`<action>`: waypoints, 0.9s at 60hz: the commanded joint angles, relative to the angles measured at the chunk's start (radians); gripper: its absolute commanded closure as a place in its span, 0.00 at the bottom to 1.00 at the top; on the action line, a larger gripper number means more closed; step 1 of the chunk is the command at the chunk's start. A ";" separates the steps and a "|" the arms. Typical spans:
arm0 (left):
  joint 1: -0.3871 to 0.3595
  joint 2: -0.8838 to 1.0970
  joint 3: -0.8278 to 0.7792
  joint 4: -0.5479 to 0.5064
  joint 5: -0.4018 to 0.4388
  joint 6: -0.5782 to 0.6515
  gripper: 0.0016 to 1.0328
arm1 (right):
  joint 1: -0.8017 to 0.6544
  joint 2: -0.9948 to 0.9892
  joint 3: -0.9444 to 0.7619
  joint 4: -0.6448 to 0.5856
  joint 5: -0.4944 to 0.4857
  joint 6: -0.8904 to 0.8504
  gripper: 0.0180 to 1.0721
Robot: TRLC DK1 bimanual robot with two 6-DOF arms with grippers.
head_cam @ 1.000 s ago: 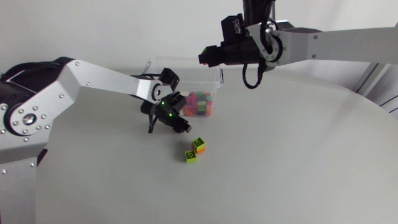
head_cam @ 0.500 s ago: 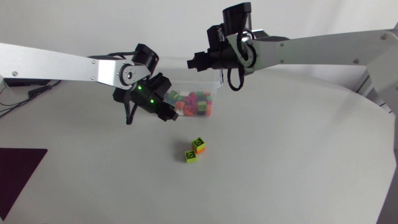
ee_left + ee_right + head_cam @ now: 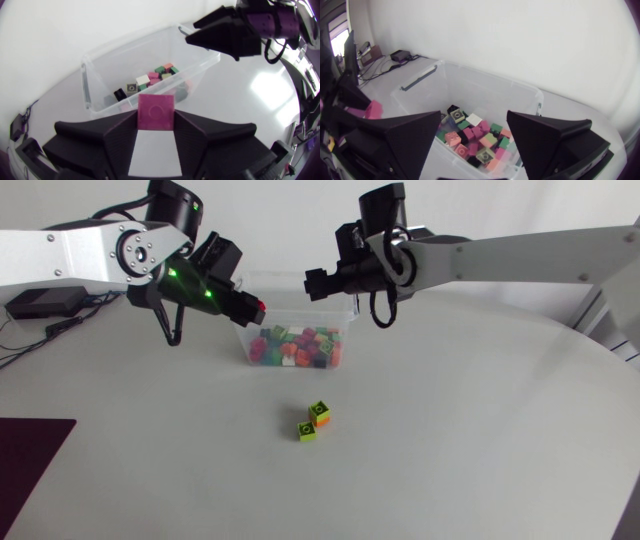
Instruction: Place the duplo bricks in the container
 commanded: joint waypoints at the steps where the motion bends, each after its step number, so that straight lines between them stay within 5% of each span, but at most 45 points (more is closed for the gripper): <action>1: 0.025 -0.012 0.027 0.023 0.025 -0.028 0.59 | 0.002 -0.095 -0.081 -0.002 0.005 0.008 0.06; 26: 0.033 0.149 0.164 0.172 0.048 -0.087 0.58 | 0.032 -0.321 -0.442 -0.002 -0.009 -0.020 0.06; 47: 0.042 0.333 0.351 0.197 0.047 -0.113 0.55 | 0.082 -0.309 -0.537 -0.055 -0.005 -0.035 0.06; 49: 0.042 0.355 0.371 0.192 0.045 -0.113 0.50 | 0.088 -0.301 -0.535 -0.062 -0.005 -0.038 0.06; 54: 0.045 0.390 0.403 0.158 0.040 -0.111 0.15 | 0.103 -0.273 -0.524 -0.099 -0.001 -0.044 0.06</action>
